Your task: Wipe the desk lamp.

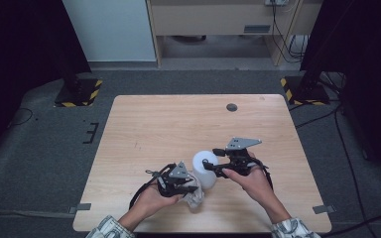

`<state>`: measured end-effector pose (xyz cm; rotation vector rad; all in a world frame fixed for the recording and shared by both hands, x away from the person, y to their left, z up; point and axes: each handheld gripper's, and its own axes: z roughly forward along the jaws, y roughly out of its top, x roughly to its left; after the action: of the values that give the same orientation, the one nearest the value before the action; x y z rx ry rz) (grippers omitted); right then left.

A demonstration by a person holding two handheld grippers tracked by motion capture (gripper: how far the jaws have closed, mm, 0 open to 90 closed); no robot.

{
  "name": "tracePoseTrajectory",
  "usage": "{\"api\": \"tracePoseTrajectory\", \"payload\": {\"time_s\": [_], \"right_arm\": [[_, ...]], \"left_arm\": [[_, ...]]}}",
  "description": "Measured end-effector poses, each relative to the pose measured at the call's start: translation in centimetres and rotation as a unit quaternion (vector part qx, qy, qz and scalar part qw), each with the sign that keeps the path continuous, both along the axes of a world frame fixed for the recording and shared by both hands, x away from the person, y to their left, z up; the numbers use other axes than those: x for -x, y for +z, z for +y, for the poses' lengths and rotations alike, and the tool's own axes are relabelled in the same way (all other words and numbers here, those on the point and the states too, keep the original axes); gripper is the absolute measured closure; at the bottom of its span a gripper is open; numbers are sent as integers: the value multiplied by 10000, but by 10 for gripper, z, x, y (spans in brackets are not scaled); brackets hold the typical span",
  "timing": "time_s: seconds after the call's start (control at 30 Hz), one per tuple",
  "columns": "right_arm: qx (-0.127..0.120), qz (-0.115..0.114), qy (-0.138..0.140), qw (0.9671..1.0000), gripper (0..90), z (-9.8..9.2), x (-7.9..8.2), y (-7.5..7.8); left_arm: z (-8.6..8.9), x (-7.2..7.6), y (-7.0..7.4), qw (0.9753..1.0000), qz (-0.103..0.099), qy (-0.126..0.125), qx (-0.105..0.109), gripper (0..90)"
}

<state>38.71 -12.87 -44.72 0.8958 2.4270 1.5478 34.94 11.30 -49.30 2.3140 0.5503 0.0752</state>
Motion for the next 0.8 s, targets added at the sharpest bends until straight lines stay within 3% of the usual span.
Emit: {"api": "tracePoseTrajectory", "payload": {"time_s": [0.13, 0.3, 0.5, 0.63, 0.8], "right_arm": [[8, 9, -1, 10000, 308, 0, 0, 0], [25, -6, -16, 10000, 308, 0, 0, 1], [66, -24, -28, 10000, 309, 0, 0, 1], [138, -63, 3, 9999, 309, 0, 1, 3], [224, -32, 66, 9997, 307, 0, 0, 5]], "left_arm": [[0, 1, 3, 10000, -8, 2, 91, 767], [-3, 6, 13, 9987, -80, -62, 497, 767], [-4, 5, 14, 9986, -83, -123, 517, 767], [7, 3, 17, 9985, -177, -10, 510, 767], [27, -5, 19, 9971, -149, 333, 671, 766]]}}
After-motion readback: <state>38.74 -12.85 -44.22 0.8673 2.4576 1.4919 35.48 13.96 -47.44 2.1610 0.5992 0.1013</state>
